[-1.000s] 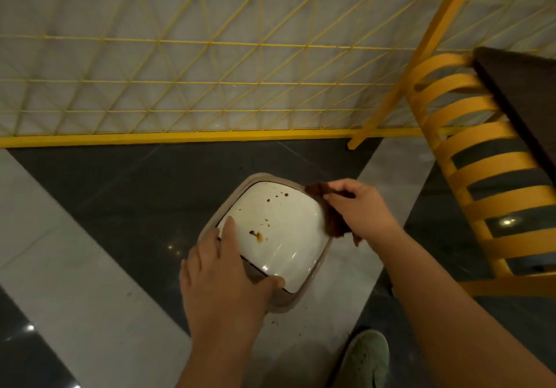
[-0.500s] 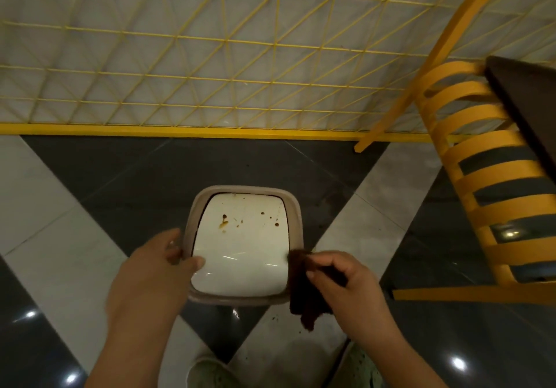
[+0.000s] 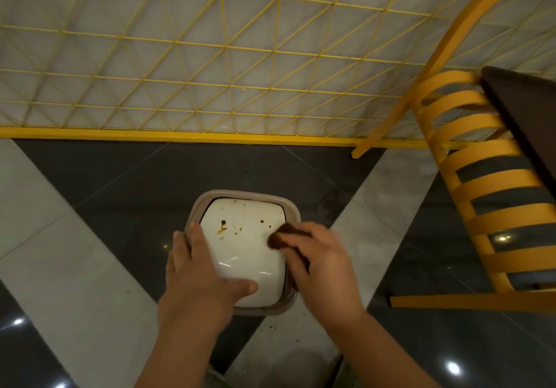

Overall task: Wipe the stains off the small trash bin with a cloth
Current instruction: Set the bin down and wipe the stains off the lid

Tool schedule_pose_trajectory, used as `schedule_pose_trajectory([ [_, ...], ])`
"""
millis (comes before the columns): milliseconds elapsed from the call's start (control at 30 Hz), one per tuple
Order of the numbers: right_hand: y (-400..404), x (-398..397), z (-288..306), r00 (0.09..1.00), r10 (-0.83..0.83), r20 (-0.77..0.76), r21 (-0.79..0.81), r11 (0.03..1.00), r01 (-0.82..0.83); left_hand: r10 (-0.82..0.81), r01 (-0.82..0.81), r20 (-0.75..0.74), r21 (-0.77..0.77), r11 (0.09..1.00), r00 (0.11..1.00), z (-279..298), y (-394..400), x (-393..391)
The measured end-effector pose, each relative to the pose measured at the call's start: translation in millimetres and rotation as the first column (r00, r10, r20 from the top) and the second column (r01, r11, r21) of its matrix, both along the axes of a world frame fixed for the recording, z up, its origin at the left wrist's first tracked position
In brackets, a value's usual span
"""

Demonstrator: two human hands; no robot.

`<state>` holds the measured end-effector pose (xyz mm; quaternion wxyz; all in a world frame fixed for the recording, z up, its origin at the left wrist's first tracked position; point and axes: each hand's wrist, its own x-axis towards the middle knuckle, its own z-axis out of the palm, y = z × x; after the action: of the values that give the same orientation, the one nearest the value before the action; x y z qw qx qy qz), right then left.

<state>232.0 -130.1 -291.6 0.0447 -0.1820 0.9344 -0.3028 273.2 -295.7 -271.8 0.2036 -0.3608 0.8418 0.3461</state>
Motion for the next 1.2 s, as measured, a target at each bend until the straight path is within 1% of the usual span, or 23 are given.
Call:
schedule_pose_trajectory([
  [100, -7.4, 28.1, 5.7, 0.982, 0.147, -0.119, 0.037, 0.989, -0.143, -0.007, 0.007, -0.016, -0.023, 1.0, 1.0, -2.2, -1.3, 0.9],
  [167, -4.9, 20.5, 3.7, 0.974, 0.178, -0.139, 0.058, 0.983, -0.172, -0.013, 0.013, -0.023, -0.031, 0.999, 1.0, -3.4, -1.4, 1.4],
  [233, -1.6, 2.6, -1.9, 0.99, 0.111, -0.088, 0.036, 0.993, -0.108, -0.009, 0.009, -0.019, -0.022, 1.0, 1.0, -3.6, -1.1, 1.0],
  [333, 3.2, -12.7, -9.7, 0.996, -0.088, 0.027, -0.001, 0.996, 0.088, -0.02, 0.019, -0.018, -0.03, 0.999, 1.0, -4.0, -2.0, 1.1],
  [400, 3.2, -1.5, -8.0, 0.992, -0.12, 0.048, -0.002, 0.993, 0.12, -0.025, 0.024, -0.033, -0.028, 0.999, 0.999, -5.5, -3.6, 1.4],
  [467, 0.1, 18.4, -0.3, 0.999, -0.048, -0.01, 0.003, 0.999, 0.048, -0.019, 0.018, -0.048, -0.024, 1.0, 0.999, -7.1, -4.0, 1.6],
  [567, -8.5, 34.1, 8.4, 0.973, 0.162, -0.165, 0.082, 0.985, -0.15, -0.034, 0.032, -0.05, -0.052, 0.998, 0.998, -8.7, -3.0, 1.6],
  [600, -10.6, 29.2, 9.5, 0.96, 0.207, -0.186, 0.109, 0.976, -0.189, -0.04, 0.037, -0.053, -0.058, 0.998, 0.998, -9.2, -2.8, 1.5],
  [633, -12.1, 20.7, 9.8, 0.958, 0.217, -0.188, 0.129, 0.972, -0.195, -0.041, 0.038, -0.058, -0.057, 0.998, 0.997, -9.4, -2.8, 1.7],
  [667, -13.1, 10.5, 8.8, 0.967, 0.191, -0.17, 0.138, 0.976, -0.168, -0.042, 0.039, -0.063, -0.053, 0.998, 0.997, -9.2, -2.8, 1.8],
  [700, -13.9, -1.2, 8.0, 0.983, 0.128, -0.131, 0.133, 0.985, -0.111, -0.043, 0.04, -0.066, -0.051, 0.998, 0.997, -8.9, -3.0, 2.0],
  [767, -12.4, -27.8, 3.5, 1.0, -0.022, -0.008, 0.119, 0.993, 0.023, -0.055, 0.052, -0.059, -0.055, 0.997, 0.997, -8.8, -4.3, 2.0],
  [800, -11.7, -39.4, 0.1, 0.996, -0.071, 0.055, 0.123, 0.99, 0.063, -0.063, 0.06, -0.055, -0.057, 0.997, 0.996, -9.6, -5.7, 1.7],
  [833, -11.4, -47.6, -1.5, 0.99, -0.094, 0.108, 0.131, 0.988, 0.079, -0.069, 0.066, -0.054, -0.056, 0.996, 0.996, -10.2, -7.8, 1.3],
  [900, -10.2, -52.2, -2.3, 0.982, -0.091, 0.166, 0.141, 0.988, 0.068, -0.065, 0.062, -0.057, -0.053, 0.997, 0.996, -9.8, -12.2, 1.1],
  [1000, -2.8, -42.1, 0.2, 0.976, -0.103, 0.195, 0.12, 0.99, 0.08, -0.042, 0.036, -0.059, -0.098, 0.995, 0.997, -5.9, -17.5, 2.2],
  [1100, 6.6, -23.0, -0.1, 0.965, -0.129, 0.227, 0.052, 0.991, 0.121, -0.024, 0.011, -0.075, -0.165, 0.986, 0.997, 0.7, -20.0, 4.7],
  [1133, 8.3, -15.7, -0.1, 0.964, -0.137, 0.226, 0.047, 0.99, 0.13, -0.012, -0.002, -0.094, -0.152, 0.988, 0.995, 1.0, -21.2, 4.8],
  [1200, 9.6, 0.0, -1.8, 0.969, -0.153, 0.193, 0.032, 0.988, 0.15, 0.018, -0.029, -0.142, -0.076, 0.997, 0.99, -0.6, -22.9, 5.1],
])
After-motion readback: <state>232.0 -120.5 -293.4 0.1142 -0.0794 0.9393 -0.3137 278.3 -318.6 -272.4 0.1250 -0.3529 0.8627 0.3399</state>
